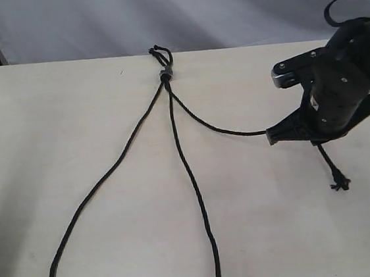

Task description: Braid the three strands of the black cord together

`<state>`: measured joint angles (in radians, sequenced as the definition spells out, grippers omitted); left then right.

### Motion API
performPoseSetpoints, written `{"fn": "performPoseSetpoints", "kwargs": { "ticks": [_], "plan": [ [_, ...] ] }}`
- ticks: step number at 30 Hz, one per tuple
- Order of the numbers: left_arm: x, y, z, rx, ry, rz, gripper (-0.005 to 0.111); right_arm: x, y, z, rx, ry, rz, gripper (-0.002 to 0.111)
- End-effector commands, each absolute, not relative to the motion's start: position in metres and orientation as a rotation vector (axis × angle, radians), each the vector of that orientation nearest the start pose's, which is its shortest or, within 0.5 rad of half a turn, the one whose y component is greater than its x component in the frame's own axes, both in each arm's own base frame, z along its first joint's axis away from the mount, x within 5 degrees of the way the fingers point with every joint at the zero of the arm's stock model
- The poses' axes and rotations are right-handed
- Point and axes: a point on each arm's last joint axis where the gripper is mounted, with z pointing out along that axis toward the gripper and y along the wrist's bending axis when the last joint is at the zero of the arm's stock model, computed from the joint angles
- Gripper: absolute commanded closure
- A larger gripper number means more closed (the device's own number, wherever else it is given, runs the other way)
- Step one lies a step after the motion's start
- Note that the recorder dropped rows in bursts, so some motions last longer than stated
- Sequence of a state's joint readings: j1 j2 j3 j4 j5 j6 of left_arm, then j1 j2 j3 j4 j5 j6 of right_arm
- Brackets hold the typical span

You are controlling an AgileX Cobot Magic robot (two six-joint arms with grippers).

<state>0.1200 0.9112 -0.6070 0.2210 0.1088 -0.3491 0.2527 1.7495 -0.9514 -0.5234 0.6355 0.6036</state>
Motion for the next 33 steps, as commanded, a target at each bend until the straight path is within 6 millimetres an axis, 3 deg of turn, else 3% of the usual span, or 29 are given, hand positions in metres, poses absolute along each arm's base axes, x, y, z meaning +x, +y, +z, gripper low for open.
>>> {"fn": "performPoseSetpoints", "kwargs": {
  "ticks": [1, 3, 5, 9, 11, 15, 21, 27, 33],
  "plan": [
    [0.191, 0.022, 0.306, -0.345, 1.907, -0.074, 0.107, 0.318, 0.056, 0.145, -0.017, 2.808, -0.31, 0.107],
    [0.191, 0.014, 0.304, -0.351, 1.93, -0.129, 0.106, 0.318, 0.057, 0.138, 0.007, 2.826, -0.313, 0.099],
    [0.191, 0.003, 0.304, -0.287, 1.954, -0.162, 0.103, 0.318, 0.059, 0.133, 0.03, 2.836, -0.31, 0.082],
    [0.195, -0.034, 0.307, -0.106, 2.017, -0.272, 0.081, 0.321, 0.06, 0.134, 0.002, 2.822, -0.302, 0.047],
    [0.2, -0.054, 0.305, -0.006, 2.056, -0.316, 0.067, 0.324, 0.06, 0.148, -0.045, 2.799, -0.317, 0.04],
    [0.213, -0.102, 0.284, 0.264, 2.16, -0.36, 0.048, 0.33, 0.057, 0.194, -0.061, 2.667, -0.317, 0.042],
    [0.229, -0.184, 0.226, 0.569, 2.353, -0.394, 0.045, 0.32, 0.033, 0.256, 0.059, 2.455, -0.27, 0.042],
    [0.239, -0.244, 0.176, 0.724, 2.546, -0.334, 0.045, 0.316, 0.023, 0.265, 0.066, 2.392, -0.254, 0.042],
    [0.251, -0.278, 0.151, 0.716, 2.67, -0.3, 0.045, 0.319, 0.026, 0.267, 0.05, 2.361, -0.222, 0.042]
  ]
}}
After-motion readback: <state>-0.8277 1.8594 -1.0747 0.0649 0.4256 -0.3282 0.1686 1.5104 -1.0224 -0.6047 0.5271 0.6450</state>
